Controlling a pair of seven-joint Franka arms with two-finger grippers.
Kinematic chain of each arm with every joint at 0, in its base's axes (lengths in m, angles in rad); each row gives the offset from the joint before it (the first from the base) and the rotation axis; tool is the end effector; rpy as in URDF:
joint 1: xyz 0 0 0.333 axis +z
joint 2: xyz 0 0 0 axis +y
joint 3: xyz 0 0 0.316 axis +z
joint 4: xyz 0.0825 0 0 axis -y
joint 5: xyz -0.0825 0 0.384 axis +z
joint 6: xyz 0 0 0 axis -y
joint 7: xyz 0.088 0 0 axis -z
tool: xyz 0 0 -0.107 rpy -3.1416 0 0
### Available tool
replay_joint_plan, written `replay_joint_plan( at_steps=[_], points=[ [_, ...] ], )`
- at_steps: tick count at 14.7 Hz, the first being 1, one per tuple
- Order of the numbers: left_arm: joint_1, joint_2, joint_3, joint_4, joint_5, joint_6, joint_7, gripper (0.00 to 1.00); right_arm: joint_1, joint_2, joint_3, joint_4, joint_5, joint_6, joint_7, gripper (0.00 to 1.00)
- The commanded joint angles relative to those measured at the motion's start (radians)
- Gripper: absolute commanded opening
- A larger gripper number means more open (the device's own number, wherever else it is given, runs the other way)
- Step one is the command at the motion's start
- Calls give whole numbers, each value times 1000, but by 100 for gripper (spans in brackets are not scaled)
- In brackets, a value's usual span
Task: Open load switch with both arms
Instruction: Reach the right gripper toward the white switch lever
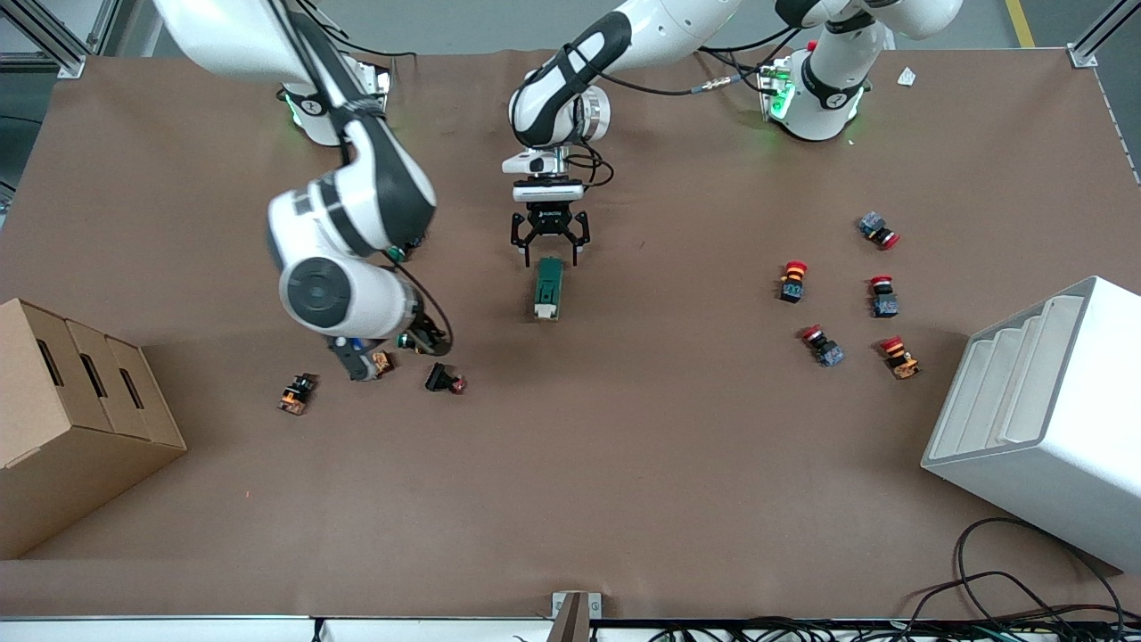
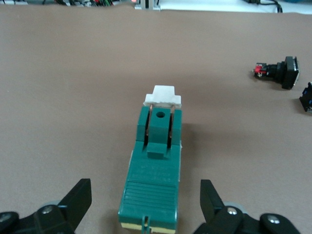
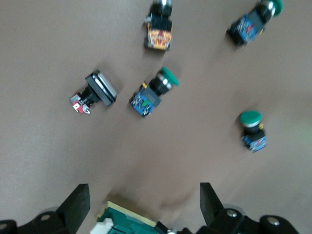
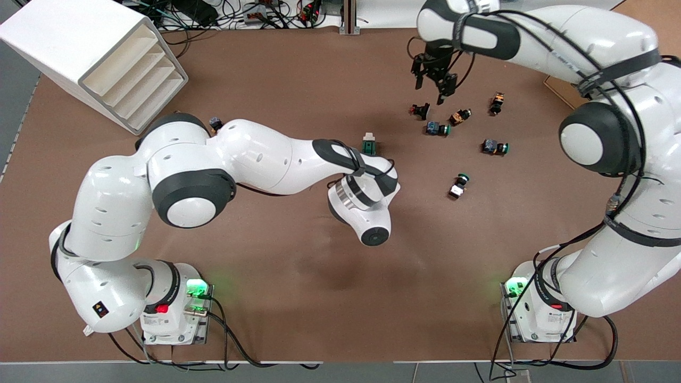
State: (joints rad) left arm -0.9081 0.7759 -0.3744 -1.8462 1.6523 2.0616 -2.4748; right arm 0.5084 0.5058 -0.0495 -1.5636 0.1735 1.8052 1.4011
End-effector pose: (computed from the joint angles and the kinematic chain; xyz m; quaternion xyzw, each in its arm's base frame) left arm 0.2314 -0.5728 0.1149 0.8875 0.0166 0.4605 0.0082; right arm 0.5830 0.3087 0.3331 0.8675 -0.4750 -0.1332 0.0638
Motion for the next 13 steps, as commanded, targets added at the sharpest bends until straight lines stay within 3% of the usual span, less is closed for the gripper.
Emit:
replay_joint_plan(
  at_steps=[1, 6, 13],
  points=[
    [-23, 25, 9, 5, 59, -31, -21, 98, 60, 86, -9, 65, 18, 20, 149, 100],
    [-23, 46, 11, 7, 132, -32, -38, 98, 130, 189, -9, 97, 119, 115, 309, 100],
    [-43, 57, 11, -22, 175, -60, -133, 98, 209, 258, -7, 96, 132, 184, 415, 100]
  ],
)
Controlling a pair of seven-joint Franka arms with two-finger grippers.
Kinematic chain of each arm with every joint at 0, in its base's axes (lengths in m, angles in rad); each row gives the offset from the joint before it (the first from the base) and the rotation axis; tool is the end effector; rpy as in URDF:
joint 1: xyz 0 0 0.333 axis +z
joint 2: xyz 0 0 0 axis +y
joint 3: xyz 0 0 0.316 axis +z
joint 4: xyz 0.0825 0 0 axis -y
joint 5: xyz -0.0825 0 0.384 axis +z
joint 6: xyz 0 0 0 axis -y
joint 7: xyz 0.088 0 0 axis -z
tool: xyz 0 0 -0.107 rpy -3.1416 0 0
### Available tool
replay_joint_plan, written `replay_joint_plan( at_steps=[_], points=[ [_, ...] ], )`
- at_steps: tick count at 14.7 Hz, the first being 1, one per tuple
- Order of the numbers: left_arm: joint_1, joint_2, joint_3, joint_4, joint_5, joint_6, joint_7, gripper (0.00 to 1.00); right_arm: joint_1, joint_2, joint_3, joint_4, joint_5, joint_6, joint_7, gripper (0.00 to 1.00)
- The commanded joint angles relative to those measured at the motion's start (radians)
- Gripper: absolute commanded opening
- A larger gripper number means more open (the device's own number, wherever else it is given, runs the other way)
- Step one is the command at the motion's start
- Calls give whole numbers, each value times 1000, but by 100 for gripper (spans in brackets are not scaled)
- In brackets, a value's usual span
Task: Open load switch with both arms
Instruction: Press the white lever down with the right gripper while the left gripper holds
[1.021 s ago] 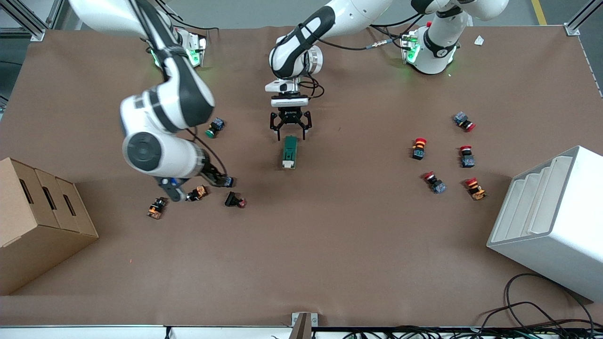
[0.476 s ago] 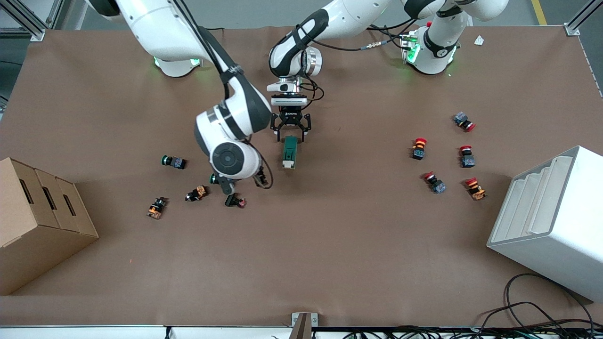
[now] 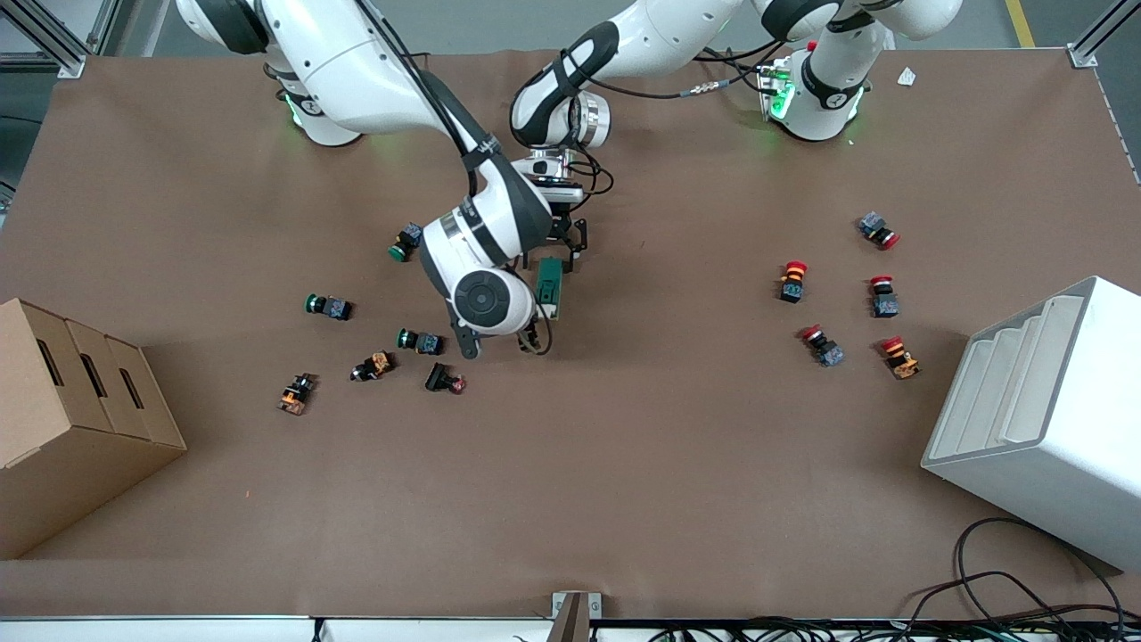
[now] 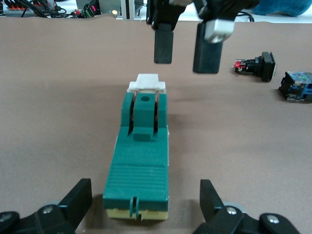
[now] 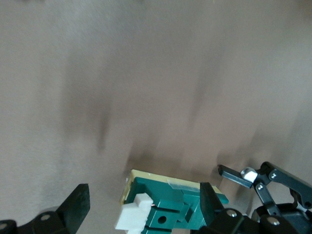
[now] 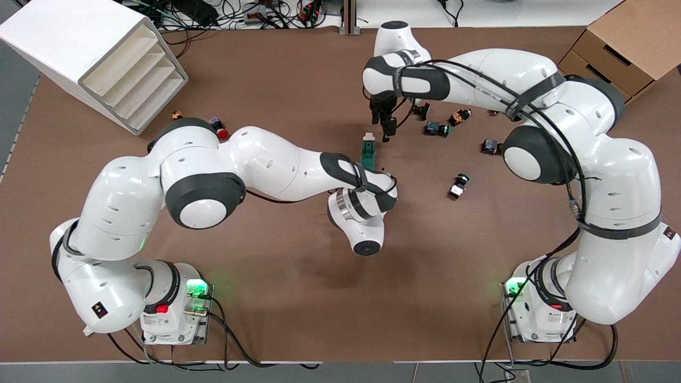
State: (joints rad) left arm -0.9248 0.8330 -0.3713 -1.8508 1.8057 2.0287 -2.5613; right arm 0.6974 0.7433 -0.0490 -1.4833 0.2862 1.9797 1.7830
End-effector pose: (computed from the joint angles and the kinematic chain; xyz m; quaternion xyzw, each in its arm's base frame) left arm 0.2209 -0.5683 0.0845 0.8700 -0.0156 0.4917 0.0337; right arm 0.5360 0.4349 0.2177 0.7939 -0.5865 -0.1413 0.0767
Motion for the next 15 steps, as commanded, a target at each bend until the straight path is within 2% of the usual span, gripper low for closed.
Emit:
replay_joint_plan(
  at_steps=[1, 4, 7, 15],
  points=[
    [-26, 0, 8, -24, 21, -33, -56, 98, 28, 28, -8, 15, 19, 13, 47, 100],
    [-37, 5, 8, -31, 21, -42, -77, 98, 51, 27, -6, 15, 19, 1, 67, 100],
    [-43, 15, 9, -31, 23, -59, -82, 98, 51, 22, 32, 15, 16, -8, 101, 100],
    [-40, 15, 11, -28, 24, -61, -80, 99, 40, -8, 34, 63, 14, -212, 88, 100]
  ],
)
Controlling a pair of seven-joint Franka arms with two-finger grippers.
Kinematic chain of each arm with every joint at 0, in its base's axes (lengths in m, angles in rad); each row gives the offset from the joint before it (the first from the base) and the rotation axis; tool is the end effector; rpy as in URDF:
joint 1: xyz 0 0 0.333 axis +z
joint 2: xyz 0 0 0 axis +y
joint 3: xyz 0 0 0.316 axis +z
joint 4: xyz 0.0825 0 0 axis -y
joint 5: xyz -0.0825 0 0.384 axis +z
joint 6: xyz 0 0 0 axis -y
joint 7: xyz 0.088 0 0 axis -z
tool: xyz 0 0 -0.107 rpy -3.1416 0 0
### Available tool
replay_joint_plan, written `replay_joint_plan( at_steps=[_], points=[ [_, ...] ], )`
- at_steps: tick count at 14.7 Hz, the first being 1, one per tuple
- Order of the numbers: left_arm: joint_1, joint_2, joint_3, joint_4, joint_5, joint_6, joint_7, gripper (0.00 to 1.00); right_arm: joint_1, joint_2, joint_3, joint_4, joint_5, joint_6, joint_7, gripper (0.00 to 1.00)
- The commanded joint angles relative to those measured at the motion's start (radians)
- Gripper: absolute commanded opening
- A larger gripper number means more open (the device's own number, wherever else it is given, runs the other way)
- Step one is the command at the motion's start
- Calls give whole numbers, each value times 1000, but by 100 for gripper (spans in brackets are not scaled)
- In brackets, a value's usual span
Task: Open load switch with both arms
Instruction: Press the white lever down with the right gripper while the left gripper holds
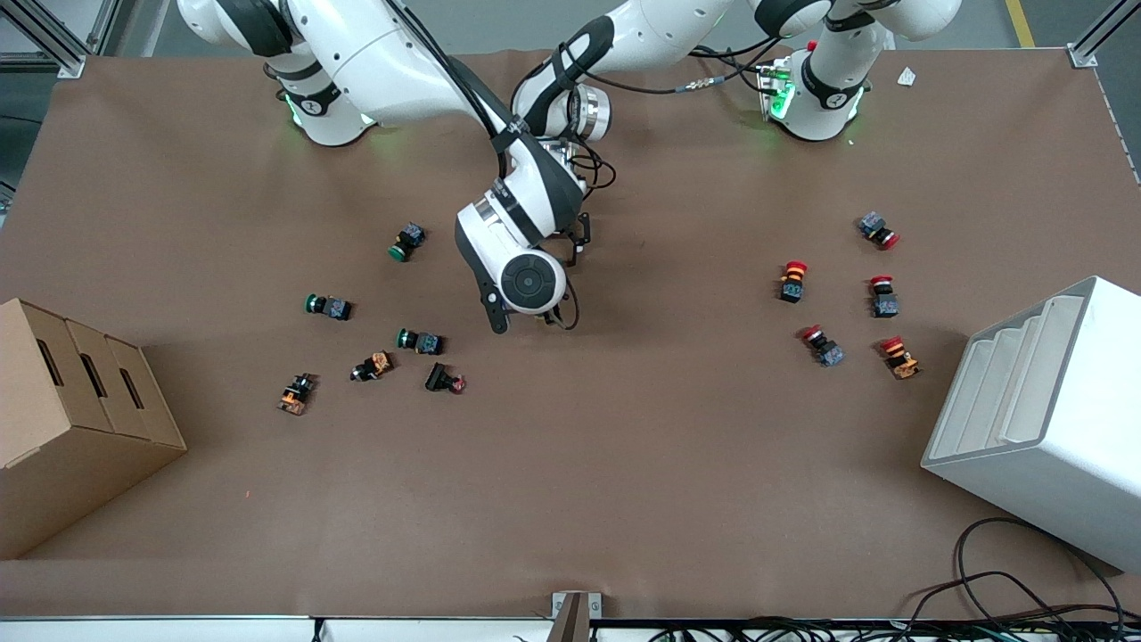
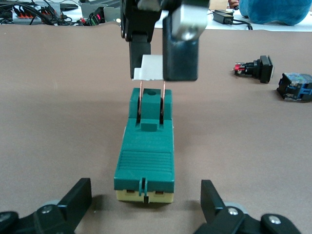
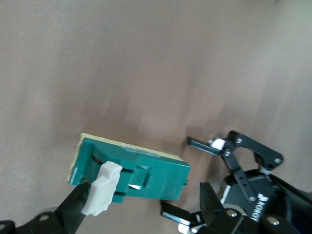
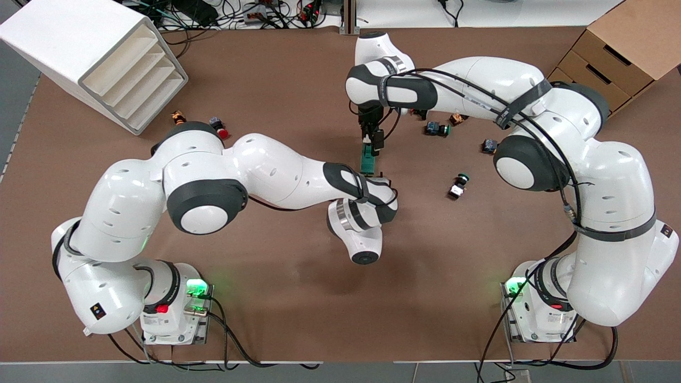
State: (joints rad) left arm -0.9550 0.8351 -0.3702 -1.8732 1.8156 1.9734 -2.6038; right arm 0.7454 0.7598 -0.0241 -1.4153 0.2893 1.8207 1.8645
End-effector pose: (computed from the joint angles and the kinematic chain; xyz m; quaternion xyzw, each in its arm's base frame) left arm 0.2060 -0.5640 0.0783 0.8599 -0.0134 0.5091 0.0336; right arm 0.4990 0.4737 0.2266 0.7890 -0.5763 -0.1656 0.1340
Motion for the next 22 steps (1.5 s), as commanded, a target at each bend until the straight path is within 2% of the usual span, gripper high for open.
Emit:
replay_joint_plan(
  at_steps=[1, 5, 7, 14, 20, 22],
  points=[
    [-10, 12, 10, -4, 14, -5, -38, 99, -6, -27, 10, -2, 11, -70, 7, 100],
    [-5, 13, 10, -1, 14, -4, -33, 99, 3, -28, 13, -4, 7, -110, 5, 100],
    [-4, 13, 11, -1, 14, -4, -32, 99, 9, -28, 32, -11, 4, -112, -7, 100],
    [-2, 15, 22, -4, 41, -4, -30, 99, 48, -16, 32, -48, -4, -104, -7, 100],
    [-2, 15, 20, -3, 41, -2, -30, 99, 48, -22, 32, -53, -58, -104, -17, 100],
    [-2, 12, 22, -3, 41, -1, -28, 99, 29, -31, 26, -34, -70, -113, -94, 100]
  ],
)
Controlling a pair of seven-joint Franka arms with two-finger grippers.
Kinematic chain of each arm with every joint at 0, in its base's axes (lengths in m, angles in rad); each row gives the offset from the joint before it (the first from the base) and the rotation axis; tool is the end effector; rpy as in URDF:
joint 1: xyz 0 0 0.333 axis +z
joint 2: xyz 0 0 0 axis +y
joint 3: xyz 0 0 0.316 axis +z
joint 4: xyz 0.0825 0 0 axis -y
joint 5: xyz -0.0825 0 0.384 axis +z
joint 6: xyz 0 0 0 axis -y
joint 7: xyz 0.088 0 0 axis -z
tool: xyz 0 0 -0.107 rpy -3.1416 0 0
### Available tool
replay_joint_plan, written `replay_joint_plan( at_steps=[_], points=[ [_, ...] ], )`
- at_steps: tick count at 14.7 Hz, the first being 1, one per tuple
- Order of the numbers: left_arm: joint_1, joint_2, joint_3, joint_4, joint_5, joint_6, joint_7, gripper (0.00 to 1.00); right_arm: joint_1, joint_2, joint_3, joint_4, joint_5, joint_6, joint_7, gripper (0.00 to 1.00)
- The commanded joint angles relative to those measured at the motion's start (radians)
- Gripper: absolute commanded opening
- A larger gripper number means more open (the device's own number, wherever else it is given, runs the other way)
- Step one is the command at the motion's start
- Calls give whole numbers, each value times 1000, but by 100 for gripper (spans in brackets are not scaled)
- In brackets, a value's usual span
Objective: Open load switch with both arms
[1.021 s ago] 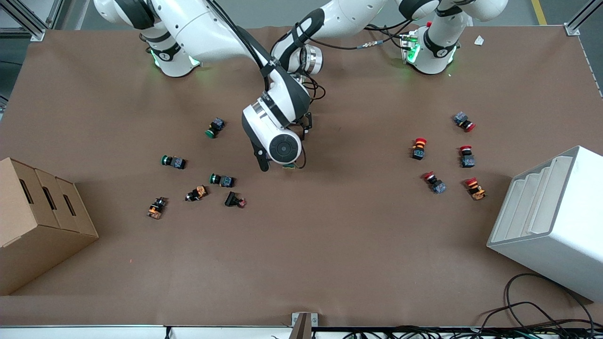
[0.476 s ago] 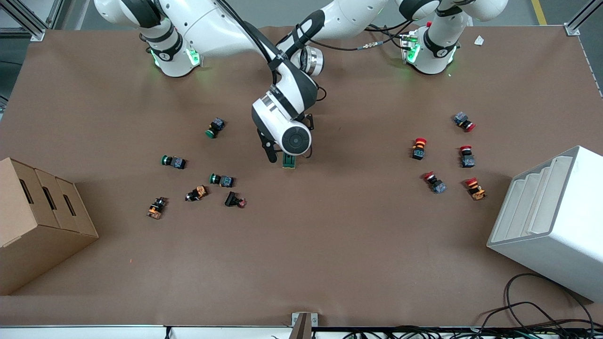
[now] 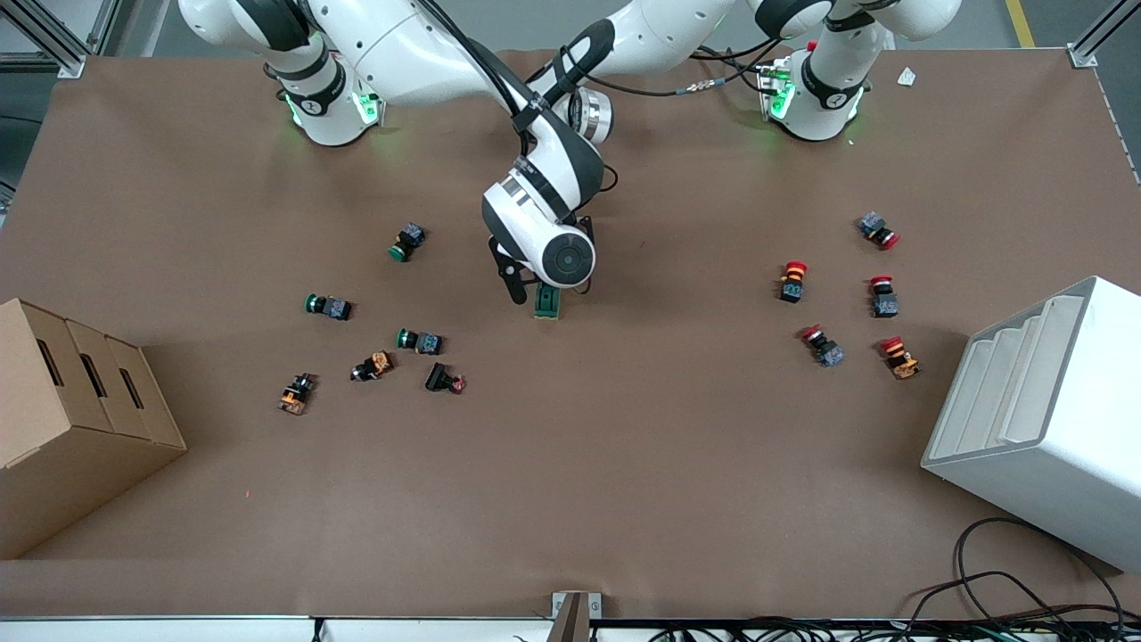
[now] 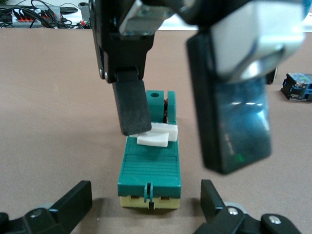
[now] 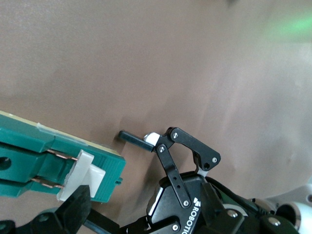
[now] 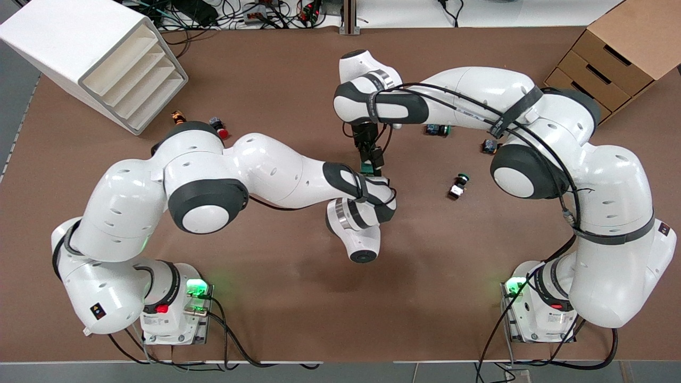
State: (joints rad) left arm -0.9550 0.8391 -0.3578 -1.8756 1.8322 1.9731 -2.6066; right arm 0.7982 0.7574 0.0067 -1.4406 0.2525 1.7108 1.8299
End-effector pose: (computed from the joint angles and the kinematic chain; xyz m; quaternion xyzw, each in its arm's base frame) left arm 0.2117 -0.5601 0.0743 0.8567 -0.0178 0.5145 0.0317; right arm 0.4452 0.4957 0.2141 0.8155 -0.5133 -0.1754 0.2018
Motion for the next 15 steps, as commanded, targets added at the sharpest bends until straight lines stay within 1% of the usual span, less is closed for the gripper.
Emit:
replay_joint_plan(
  at_steps=[1, 3, 5, 6, 7, 10, 12, 13, 15],
  points=[
    [-2, 5, 8, -2, 24, 0, -21, 98, -46, -41, -7, -3, -33, -19, -110, 100],
    [1, 2, 7, 1, 18, 6, -6, 98, -97, -76, -11, 3, -45, -26, -206, 100],
    [4, -6, 4, 3, 9, 10, 5, 98, -163, -125, -11, -4, -97, -43, -364, 100],
    [7, -15, 0, 1, 4, 18, 5, 98, -200, -148, -11, -6, -122, -59, -462, 100],
    [10, -24, -1, 6, -29, 36, 5, 98, -241, -174, -11, -9, -131, -65, -576, 100],
    [21, -60, -6, 12, -109, 76, 45, 99, -390, -262, -11, -43, -133, -73, -934, 100],
    [44, -89, -6, 24, -193, 119, 149, 99, -486, -318, -11, -78, -151, -73, -1160, 100],
    [58, -98, -6, 47, -226, 136, 222, 99, -532, -345, -11, -90, -162, -71, -1267, 100],
    [81, -107, -10, 93, -342, 142, 388, 99, -609, -374, -11, -95, -195, -69, -1458, 100]
  ],
)
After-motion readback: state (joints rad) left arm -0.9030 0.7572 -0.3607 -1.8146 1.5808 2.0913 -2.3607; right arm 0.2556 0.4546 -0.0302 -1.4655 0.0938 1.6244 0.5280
